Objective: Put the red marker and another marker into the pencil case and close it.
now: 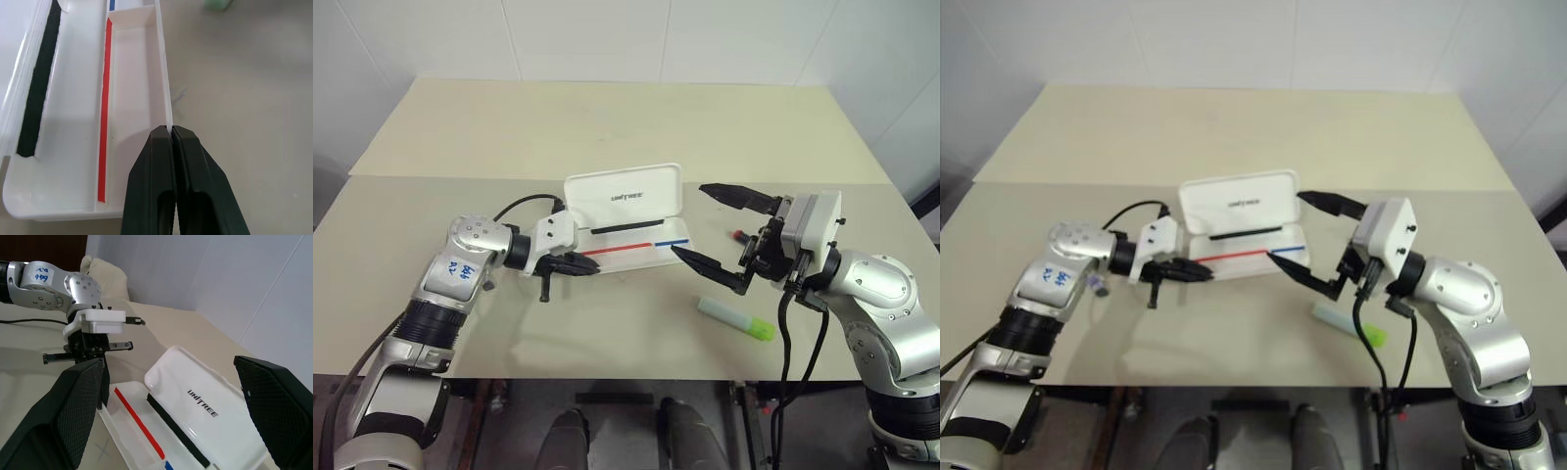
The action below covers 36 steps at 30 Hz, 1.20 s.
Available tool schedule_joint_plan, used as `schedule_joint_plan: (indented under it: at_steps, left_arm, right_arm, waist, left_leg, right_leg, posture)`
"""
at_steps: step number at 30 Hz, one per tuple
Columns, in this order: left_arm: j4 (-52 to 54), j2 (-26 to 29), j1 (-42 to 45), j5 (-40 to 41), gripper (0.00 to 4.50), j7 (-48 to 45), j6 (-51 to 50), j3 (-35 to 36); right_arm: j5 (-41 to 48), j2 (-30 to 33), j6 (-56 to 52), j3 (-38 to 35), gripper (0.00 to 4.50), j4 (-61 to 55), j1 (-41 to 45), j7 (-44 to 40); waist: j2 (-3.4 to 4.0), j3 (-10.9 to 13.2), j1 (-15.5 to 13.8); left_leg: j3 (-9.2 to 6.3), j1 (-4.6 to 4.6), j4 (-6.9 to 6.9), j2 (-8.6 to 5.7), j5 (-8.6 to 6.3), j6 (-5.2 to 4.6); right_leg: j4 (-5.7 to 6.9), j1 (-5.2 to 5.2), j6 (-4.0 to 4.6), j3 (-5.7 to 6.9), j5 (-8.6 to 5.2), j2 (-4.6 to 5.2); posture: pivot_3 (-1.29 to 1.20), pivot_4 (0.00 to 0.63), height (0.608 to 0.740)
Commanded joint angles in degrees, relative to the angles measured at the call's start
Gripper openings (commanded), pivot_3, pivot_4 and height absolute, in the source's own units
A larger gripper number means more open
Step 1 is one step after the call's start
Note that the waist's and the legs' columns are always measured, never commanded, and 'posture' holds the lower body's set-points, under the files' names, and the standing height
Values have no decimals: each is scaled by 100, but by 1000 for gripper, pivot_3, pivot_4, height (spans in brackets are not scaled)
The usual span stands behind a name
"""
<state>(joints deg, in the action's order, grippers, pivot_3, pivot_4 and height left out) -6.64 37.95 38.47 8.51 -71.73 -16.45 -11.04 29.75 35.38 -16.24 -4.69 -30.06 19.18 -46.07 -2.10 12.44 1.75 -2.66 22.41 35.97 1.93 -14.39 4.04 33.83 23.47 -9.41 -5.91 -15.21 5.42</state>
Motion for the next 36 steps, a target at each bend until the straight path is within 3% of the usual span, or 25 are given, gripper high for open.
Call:
schedule_joint_plan:
  at_steps: [1,8,21,24,30,36]
  left_arm:
    - [799,227,-288,404,16,-209,-241,192]
    - [1143,542,-813,367,16,-258,-184,104]
    - [521,386,-707,52,16,-230,417,-204]
    - [376,313,-608,6,624,-298,466,-283]
    - [507,161,-541,100,2647,-99,343,-154]
    - [1319,437,-794,903,2647,-411,-236,339]
  right_arm:
    - [102,48,10,-70,4500,-108,37,-33]
    - [184,154,-126,-165,4500,-209,-76,-70]
    - [503,576,-415,-458,4500,-486,-457,-126]
    - [503,557,-433,-418,4500,-498,-414,-103]
    - [495,524,-442,-389,4500,-475,-368,-103]
    - [433,430,-355,-290,4500,-370,-364,-138]
  waist:
    - [0,0,31]
    - [0,0,22]
    - [0,0,2]
    - [0,0,-4]
    - [0,0,-12]
    - [0,0,22]
  left_leg:
    - [0,-1,-2,0,0,0]
    - [-1,-2,2,0,0,0]
    - [-1,-2,4,0,0,-1]
    - [-1,-1,10,0,0,-1]
    - [-2,1,9,0,0,-1]
    - [-1,-1,4,1,0,-1]
  right_leg:
    - [0,1,0,0,0,0]
    - [4,1,28,0,-17,0]
    - [1,0,40,0,-23,-1]
    - [1,-1,41,0,-23,0]
    - [1,-1,36,0,-20,0]
    - [5,1,25,0,-15,-1]
  posture:
    - [0,150,740]
    - [0,150,740]
    - [0,150,740]
    - [0,150,740]
    - [0,150,740]
    - [0,150,740]
